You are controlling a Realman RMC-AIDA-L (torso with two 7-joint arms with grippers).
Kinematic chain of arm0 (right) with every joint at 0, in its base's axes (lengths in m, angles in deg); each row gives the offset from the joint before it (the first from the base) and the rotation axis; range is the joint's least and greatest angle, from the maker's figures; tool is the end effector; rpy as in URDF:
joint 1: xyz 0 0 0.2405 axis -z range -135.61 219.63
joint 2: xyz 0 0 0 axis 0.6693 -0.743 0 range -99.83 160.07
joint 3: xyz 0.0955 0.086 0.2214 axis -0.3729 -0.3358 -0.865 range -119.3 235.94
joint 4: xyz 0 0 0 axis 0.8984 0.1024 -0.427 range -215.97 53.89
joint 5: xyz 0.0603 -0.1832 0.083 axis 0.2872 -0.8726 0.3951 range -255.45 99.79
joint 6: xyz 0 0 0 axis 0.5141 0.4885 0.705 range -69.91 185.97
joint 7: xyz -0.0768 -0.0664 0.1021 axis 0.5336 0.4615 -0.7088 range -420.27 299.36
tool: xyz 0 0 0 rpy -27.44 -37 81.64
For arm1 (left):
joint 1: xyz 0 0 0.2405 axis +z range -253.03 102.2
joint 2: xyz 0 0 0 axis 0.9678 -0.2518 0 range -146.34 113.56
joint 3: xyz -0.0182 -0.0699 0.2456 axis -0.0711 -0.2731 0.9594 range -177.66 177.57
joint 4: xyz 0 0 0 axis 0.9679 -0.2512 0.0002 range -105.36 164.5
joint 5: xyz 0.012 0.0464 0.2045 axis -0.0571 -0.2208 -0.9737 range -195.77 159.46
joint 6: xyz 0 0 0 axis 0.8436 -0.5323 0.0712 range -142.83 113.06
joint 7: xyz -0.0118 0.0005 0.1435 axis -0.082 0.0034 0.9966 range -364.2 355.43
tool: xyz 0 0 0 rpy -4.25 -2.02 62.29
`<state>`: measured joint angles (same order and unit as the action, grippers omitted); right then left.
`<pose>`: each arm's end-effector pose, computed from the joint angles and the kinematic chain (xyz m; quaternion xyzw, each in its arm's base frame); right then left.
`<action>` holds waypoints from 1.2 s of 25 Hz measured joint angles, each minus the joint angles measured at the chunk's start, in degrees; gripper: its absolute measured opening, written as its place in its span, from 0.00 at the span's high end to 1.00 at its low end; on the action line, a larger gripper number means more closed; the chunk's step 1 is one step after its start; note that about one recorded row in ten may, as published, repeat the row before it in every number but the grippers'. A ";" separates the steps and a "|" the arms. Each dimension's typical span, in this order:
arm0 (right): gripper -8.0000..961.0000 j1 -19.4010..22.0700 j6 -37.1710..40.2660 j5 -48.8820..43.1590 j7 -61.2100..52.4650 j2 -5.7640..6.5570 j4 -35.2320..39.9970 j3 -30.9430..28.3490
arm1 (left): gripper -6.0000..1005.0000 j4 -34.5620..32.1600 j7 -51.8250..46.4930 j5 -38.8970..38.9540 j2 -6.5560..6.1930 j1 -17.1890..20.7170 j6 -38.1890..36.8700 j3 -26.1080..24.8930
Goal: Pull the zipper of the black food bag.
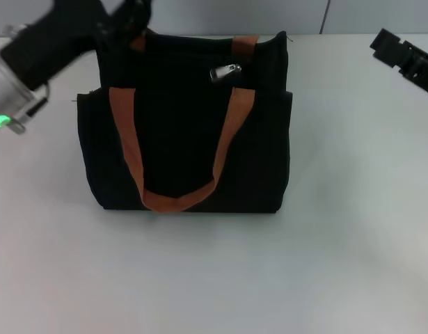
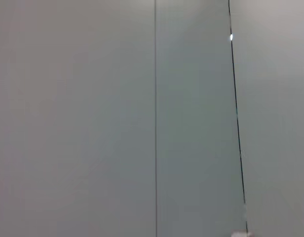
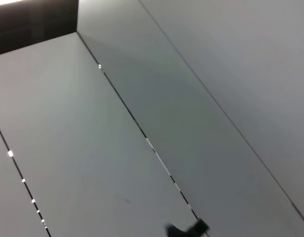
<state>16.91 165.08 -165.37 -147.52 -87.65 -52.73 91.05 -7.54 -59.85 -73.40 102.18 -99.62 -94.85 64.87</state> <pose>0.2514 0.2961 0.0509 -0.7914 0.2756 0.5365 0.0998 -0.2115 0.3541 0.0359 -0.8153 -0.0797 -0.4749 0.3215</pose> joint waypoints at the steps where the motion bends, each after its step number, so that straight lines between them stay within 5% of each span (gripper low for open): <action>1: 0.49 0.00 0.01 -0.01 1.93 -0.31 -0.12 0.06 | 0.55 -0.52 -0.87 0.00 0.00 0.28 -0.79 -0.68; 9: 0.50 0.79 1.07 -0.10 17.00 -1.30 -3.30 0.15 | 0.37 -0.89 -3.81 -0.20 -0.39 4.03 -17.28 -5.27; 15: 0.50 0.82 0.88 -2.10 24.06 -1.28 -6.05 0.53 | 0.26 -0.58 -1.34 -5.62 -0.45 10.79 -29.77 -4.47; 22: 0.50 -0.47 0.28 -12.43 30.57 -1.30 -5.54 1.20 | 0.22 2.57 2.47 -16.27 -2.80 15.85 -28.91 -4.99; 30: 0.49 -1.10 -1.40 -14.84 35.36 -1.66 -6.21 9.90 | 0.22 2.82 4.13 -26.33 -2.59 15.29 -26.81 -4.58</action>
<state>15.81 163.68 -180.21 -112.15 -89.30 -58.94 100.95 -4.73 -55.72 -99.73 99.59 -84.34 -121.67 60.28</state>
